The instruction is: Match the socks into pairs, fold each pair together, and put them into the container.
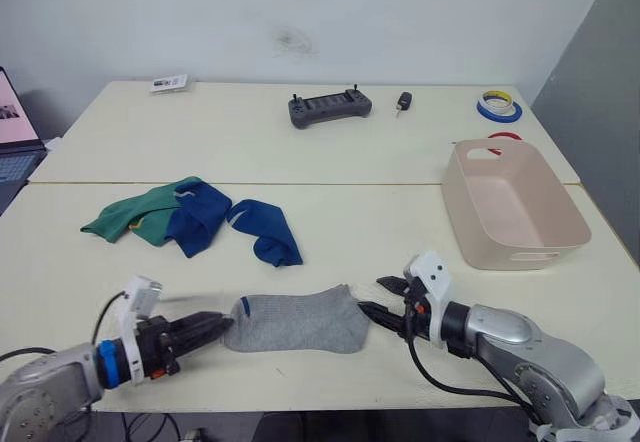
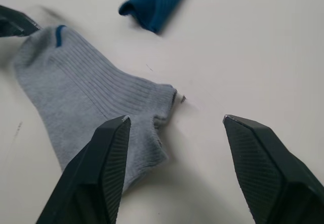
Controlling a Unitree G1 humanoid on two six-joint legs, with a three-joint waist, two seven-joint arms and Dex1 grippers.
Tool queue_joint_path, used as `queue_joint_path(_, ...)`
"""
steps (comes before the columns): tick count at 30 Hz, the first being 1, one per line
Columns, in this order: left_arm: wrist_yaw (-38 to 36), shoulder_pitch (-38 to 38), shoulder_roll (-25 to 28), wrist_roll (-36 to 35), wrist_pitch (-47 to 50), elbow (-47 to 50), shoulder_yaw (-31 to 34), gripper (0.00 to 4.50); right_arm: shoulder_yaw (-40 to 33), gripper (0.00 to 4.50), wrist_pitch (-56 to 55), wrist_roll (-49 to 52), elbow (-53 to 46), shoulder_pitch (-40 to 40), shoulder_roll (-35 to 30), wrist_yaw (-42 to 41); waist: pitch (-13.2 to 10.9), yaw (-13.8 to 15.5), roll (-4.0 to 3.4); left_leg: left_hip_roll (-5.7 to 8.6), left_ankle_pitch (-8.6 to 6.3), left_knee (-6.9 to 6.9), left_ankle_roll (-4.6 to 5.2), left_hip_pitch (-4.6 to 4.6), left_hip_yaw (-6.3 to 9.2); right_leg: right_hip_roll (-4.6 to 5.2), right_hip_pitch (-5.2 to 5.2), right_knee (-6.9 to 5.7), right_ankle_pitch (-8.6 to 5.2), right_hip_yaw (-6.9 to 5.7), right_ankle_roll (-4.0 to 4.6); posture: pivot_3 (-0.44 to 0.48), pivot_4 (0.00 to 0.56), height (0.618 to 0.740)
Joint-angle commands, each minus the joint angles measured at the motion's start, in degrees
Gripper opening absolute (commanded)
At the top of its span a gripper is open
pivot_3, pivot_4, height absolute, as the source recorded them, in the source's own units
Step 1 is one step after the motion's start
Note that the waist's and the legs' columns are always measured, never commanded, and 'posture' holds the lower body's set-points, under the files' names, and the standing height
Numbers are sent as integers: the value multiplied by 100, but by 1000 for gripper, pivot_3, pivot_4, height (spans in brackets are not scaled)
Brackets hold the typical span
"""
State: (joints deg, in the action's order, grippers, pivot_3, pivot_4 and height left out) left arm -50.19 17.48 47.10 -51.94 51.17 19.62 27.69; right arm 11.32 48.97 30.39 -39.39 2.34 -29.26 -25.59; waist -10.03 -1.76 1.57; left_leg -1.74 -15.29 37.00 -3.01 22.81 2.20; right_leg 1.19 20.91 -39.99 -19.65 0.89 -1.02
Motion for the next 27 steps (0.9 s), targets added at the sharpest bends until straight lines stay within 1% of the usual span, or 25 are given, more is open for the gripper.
queue_joint_path(1, -325, -400, 310, -31, -219, -80, 283, 1892, 4, 3145, -470, -59, -333, -19, -152, -341, 1, 6, 1, 0, 0, 0, 0, 0, 1, 0, 0, 0, 0, -2, 0, 0, 150, 740)
queue_joint_path(2, -412, -550, 378, -102, -196, -68, 257, 1892, 40, 3145, -542, -67, -331, -8, -143, -378, 1, 10, 2, 0, 0, 0, 0, 0, 2, -1, -2, 1, 0, -3, 0, 0, 150, 740)
queue_joint_path(3, -581, -693, 485, -108, -221, 24, 124, 1485, 117, 2992, -617, -111, -305, 24, -120, -399, 1, 9, 2, 1, 0, 1, 0, 0, 2, -1, -3, 1, 0, -3, 0, 0, 150, 740)
queue_joint_path(4, -747, -825, 608, -64, -254, 165, -79, 1326, 221, 2782, -686, -153, -257, 61, -80, -430, 1, 7, 2, 1, 0, 1, 0, -1, 0, -1, -3, 2, 0, -2, 0, 0, 150, 740)
queue_joint_path(5, -849, -928, 684, 13, -299, 271, -268, 1036, 321, 2577, -758, -204, -211, 87, -49, -462, 1, 6, 3, 1, 0, 1, 0, 0, 0, -1, -3, 2, 0, -2, 0, 0, 150, 740)
queue_joint_path(6, -967, -1019, 723, 199, -475, 364, -530, 750, 479, 2273, -875, -354, -114, 133, -8, -468, 0, 5, 2, 0, 0, 1, 0, 0, 0, -1, -3, 2, 0, -2, 0, 0, 150, 740)
queue_joint_path(7, -1017, -1118, 672, 472, -710, 413, -905, 446, 744, 1853, -1017, -587, 74, 230, 65, -462, 0, -2, -2, 1, 0, 0, 0, 0, -1, -1, -3, 2, 0, 0, 0, 0, 150, 740)
queue_joint_path(8, -1004, -1217, 572, 679, -867, 400, -1214, 303, 995, 1806, -1151, -810, 271, 340, 141, -458, 0, -12, -1, 2, 0, 0, 0, -1, -6, 0, -3, 3, 0, 4, 0, 0, 150, 740)
queue_joint_path(9, -998, -1293, 481, 867, -1019, 355, -1465, 227, 1204, 1648, -1270, -1002, 447, 441, 213, -460, -1, -10, -2, 0, 0, -1, 0, -4, -5, -2, -4, 3, 0, 3, 0, 0, 150, 740)
queue_joint_path(10, -1009, -1343, 401, 1087, -1215, 267, -1704, 0, 1381, 1317, -1381, -1170, 616, 555, 276, -483, -1, -12, -2, 0, 0, 0, 0, -8, -5, -5, -6, 0, 0, 3, 0, 0, 150, 740)
queue_joint_path(13, -1115, -1351, 221, 1674, -1809, -48, -2222, 0, 1701, 269, -1584, -1432, 1054, 788, 508, -597, -1, -12, -2, -2, 0, 0, 0, -6, -5, -11, -3, -1, 0, 6, 0, 0, 150, 740)
queue_joint_path(14, -1124, -1340, 151, 1816, -1972, -170, -2338, 0, 1805, 19, -1662, -1513, 1214, 848, 573, -654, -1, -11, -2, -2, 0, 1, 0, -5, -4, -11, -2, 0, 0, 5, 0, 0, 150, 740)
queue_joint_path(17, -1083, -1300, -22, 2162, -2341, -477, -2562, 0, 1976, 19, -1854, -1703, 1562, 946, 701, -792, -1, 2, -2, -2, 0, 3, 0, -2, -4, -8, -2, 2, 0, 4, 1, 0, 150, 740)
queue_joint_path(21, -933, -1286, -266, 2515, -2609, -766, -2759, 0, 2106, 19, -2070, -2054, 1722, 854, 506, -948, 0, 16, 0, 2, 0, 5, 1, -2, -5, -4, -5, 2, 0, 3, 0, 0, 150, 740)
queue_joint_path(24, -925, -1171, -297, 2562, -2540, -822, -2803, 0, 1858, 19, -2102, -2168, 1740, 665, 363, -853, 8, 20, -4, 3, 0, 6, 1, -6, -3, -2, -13, 2, 0, 0, 0, 0, 150, 740)
queue_joint_path(27, -922, -1029, -275, 2623, -2536, -896, -2793, 0, 1496, 19, -2184, -2200, 1735, 407, 161, -807, 11, 21, -7, 3, -1, 4, 2, -29, -3, -1, -39, 6, 0, 0, 0, 0, 150, 740)
